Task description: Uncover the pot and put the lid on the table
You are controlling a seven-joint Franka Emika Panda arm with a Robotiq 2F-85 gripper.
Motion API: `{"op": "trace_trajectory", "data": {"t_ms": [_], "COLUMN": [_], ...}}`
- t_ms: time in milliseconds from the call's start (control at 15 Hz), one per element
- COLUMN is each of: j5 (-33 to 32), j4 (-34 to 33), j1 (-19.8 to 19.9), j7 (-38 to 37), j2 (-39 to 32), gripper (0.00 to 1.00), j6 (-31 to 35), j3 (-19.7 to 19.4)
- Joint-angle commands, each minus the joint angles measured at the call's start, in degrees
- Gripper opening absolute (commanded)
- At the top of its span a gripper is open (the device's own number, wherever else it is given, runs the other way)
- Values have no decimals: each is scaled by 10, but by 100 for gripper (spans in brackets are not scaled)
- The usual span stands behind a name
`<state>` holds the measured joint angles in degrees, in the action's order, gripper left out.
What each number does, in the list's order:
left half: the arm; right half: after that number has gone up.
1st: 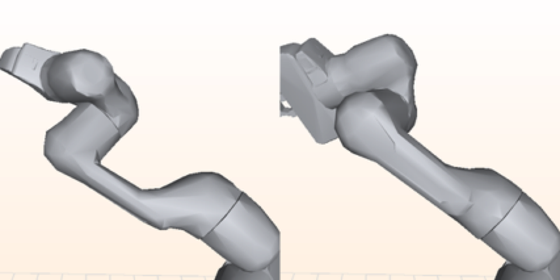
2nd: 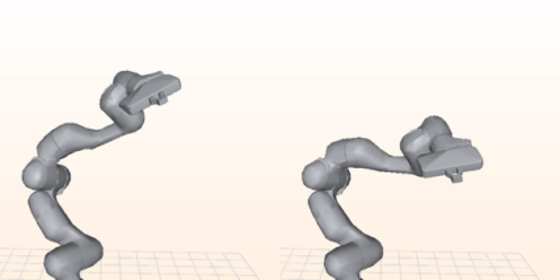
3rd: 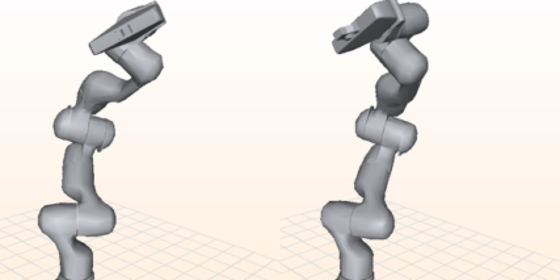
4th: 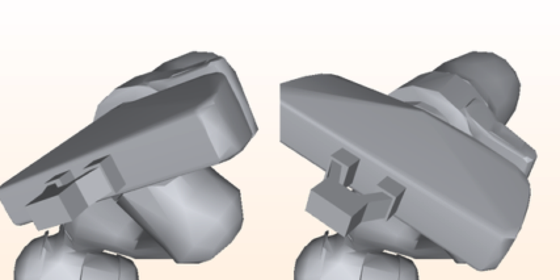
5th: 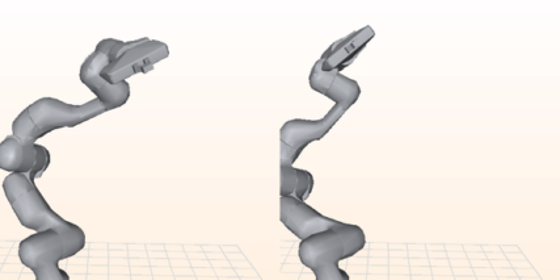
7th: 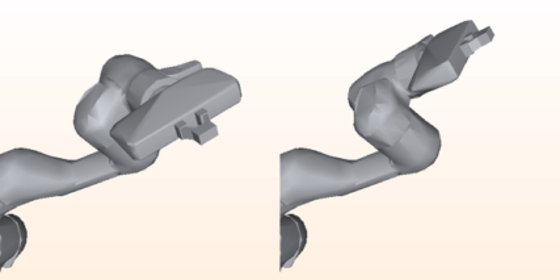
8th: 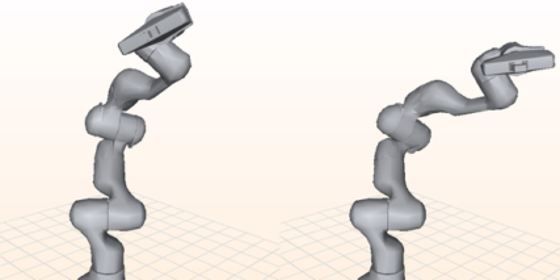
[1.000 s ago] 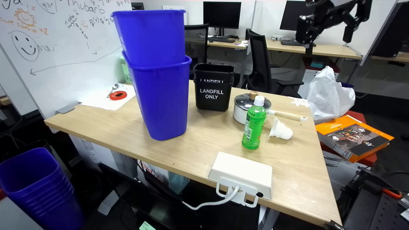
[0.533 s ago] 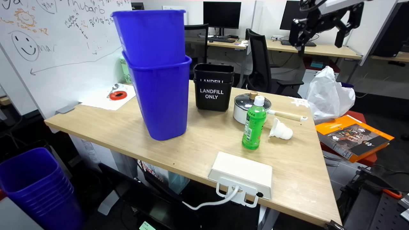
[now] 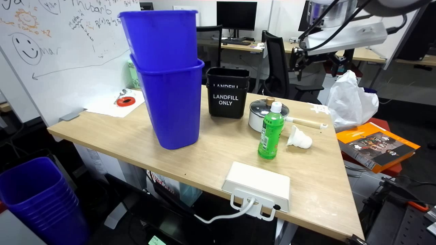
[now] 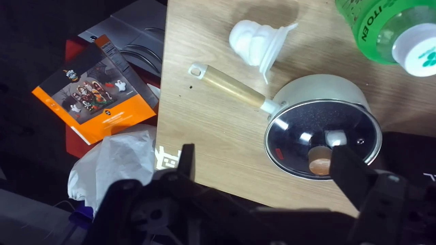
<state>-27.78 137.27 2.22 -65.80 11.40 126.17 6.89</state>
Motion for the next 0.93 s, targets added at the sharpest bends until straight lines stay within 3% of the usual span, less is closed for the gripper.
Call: {"op": "trace_trajectory", "data": {"t_ms": [0,67,533,867], "j5": [-14,-8,-8,-18], "j4": [3,1,0,-8], "j1": [9,1,2,8], "j7": [-45,-27,-36,-122], "j2": [-28,-19,-27,-51], "gripper": [100,100,100,100], "j6": [59,30,47,88], "j3": [-14,-13,-19,-20]}}
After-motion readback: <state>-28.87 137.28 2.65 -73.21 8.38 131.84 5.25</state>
